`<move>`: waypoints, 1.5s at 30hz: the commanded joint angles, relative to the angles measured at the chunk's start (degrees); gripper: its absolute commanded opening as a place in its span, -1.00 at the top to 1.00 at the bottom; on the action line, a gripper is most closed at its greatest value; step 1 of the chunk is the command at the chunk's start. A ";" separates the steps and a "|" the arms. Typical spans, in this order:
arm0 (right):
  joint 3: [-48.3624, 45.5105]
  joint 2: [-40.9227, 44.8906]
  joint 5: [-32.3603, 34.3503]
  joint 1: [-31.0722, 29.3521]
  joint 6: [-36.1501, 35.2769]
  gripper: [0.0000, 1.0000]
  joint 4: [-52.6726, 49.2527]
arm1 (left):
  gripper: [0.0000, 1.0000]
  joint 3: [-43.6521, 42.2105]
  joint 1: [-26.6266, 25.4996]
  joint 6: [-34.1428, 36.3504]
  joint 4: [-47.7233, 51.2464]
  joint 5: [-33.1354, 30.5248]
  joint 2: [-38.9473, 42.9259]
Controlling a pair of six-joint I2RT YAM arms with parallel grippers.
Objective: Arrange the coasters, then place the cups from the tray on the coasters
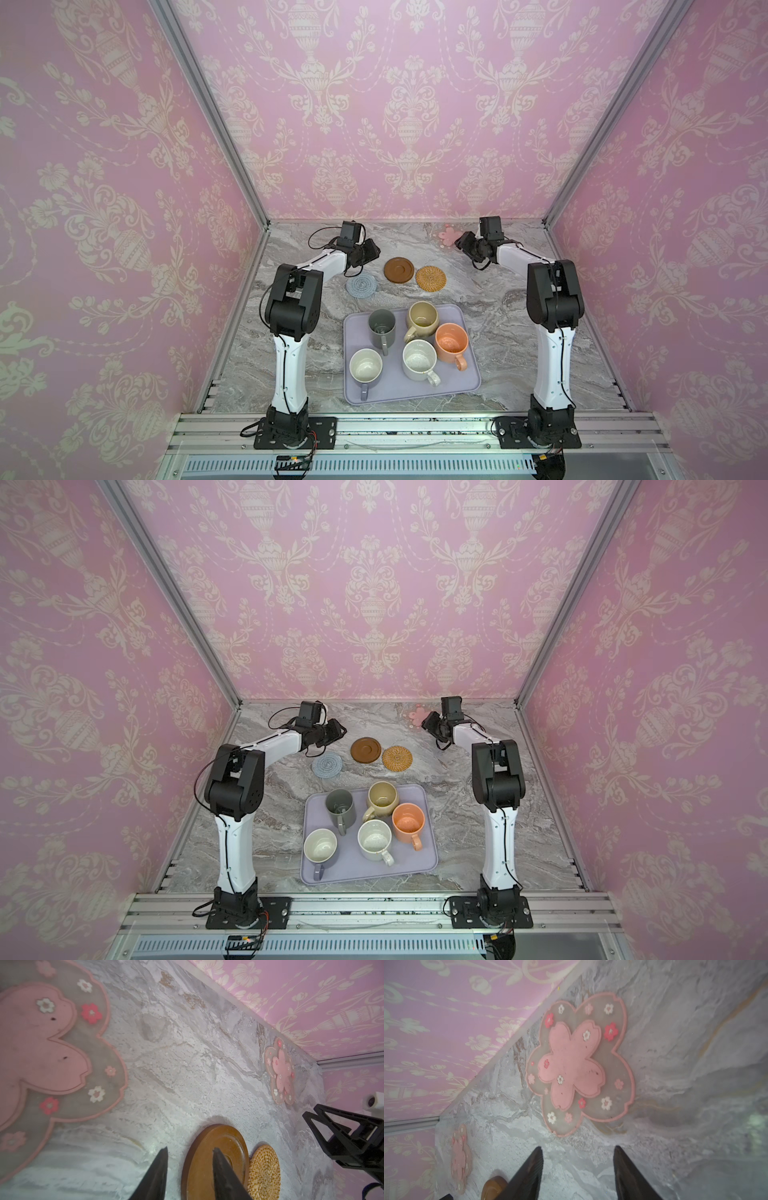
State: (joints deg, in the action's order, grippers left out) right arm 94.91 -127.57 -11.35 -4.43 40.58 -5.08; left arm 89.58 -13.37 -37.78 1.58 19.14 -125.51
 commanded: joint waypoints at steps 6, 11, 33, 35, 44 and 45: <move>4.83 -1.98 -1.18 4.43 -4.33 -0.20 -3.42 | 0.12 17.28 -5.33 -5.07 -4.80 7.72 -13.38; 7.25 -4.41 -5.76 6.19 -5.26 -0.24 -3.71 | 0.08 28.97 -8.80 -7.25 -1.03 7.65 -20.52; 14.42 -16.00 -20.12 7.41 2.71 -0.27 2.96 | -0.01 59.32 -14.58 -16.94 4.49 0.86 -41.93; 14.41 -16.24 -20.41 7.27 2.58 -0.28 2.59 | -0.01 61.24 -14.57 -18.60 3.41 0.99 -43.90; 14.29 -16.18 -21.66 6.79 0.98 -0.28 0.51 | -0.05 66.69 -14.78 -24.99 -1.36 1.16 -50.53; 13.74 -15.90 -21.68 6.73 0.84 -0.27 0.62 | -0.05 66.73 -14.83 -24.88 -1.49 1.25 -50.52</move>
State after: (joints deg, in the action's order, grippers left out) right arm 108.68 -141.67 -31.77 2.85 42.04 -2.42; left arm 155.02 -27.81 -60.14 0.89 21.65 -171.76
